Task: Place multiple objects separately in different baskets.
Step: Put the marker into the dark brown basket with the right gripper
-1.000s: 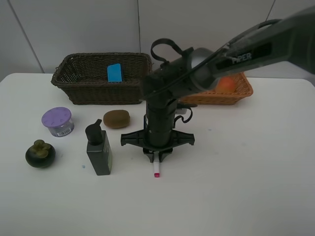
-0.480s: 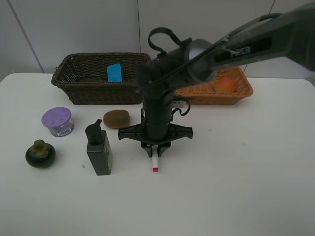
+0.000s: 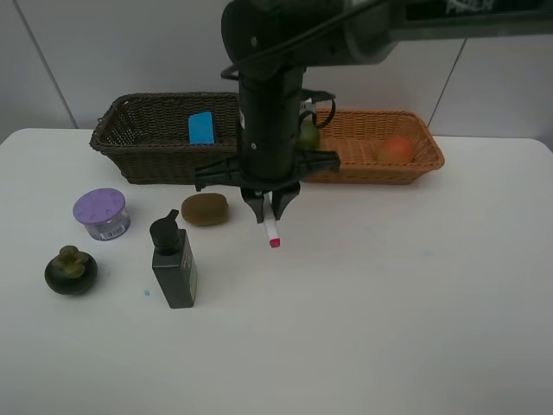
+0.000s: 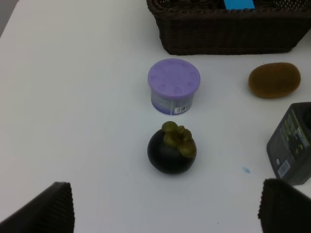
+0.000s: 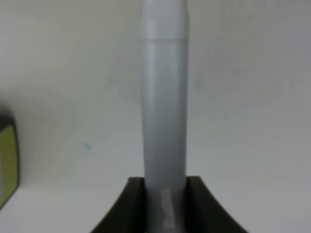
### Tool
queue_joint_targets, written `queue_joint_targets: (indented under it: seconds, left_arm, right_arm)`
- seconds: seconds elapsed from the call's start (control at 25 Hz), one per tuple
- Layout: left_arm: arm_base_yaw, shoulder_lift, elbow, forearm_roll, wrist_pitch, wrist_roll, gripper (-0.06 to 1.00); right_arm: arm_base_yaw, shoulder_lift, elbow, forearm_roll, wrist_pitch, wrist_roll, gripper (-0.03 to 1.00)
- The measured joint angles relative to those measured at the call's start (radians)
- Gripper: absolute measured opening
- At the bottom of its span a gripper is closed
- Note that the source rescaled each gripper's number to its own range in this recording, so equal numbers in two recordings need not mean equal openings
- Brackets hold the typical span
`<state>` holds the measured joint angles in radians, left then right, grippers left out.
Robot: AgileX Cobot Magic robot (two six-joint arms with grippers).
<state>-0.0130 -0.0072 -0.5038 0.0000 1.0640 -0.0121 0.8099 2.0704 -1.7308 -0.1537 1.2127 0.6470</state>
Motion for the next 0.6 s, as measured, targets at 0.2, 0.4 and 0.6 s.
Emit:
queue_joint_targets:
  seconds: [0.2, 0.4, 0.6]
  left_arm:
    - [0.000, 0.000, 0.000, 0.000, 0.000, 0.000, 1.00]
    - [0.000, 0.000, 0.000, 0.000, 0.000, 0.000, 1.00]
    - [0.000, 0.000, 0.000, 0.000, 0.000, 0.000, 1.00]
  right_arm:
    - [-0.003, -0.046, -0.160, -0.114, 0.006, -0.188, 0.02]
    - [-0.036, -0.046, -0.242, -0.132, -0.069, -0.371, 0.02]
    - [-0.087, -0.027, -0.243, -0.132, -0.293, -0.481, 0.02]
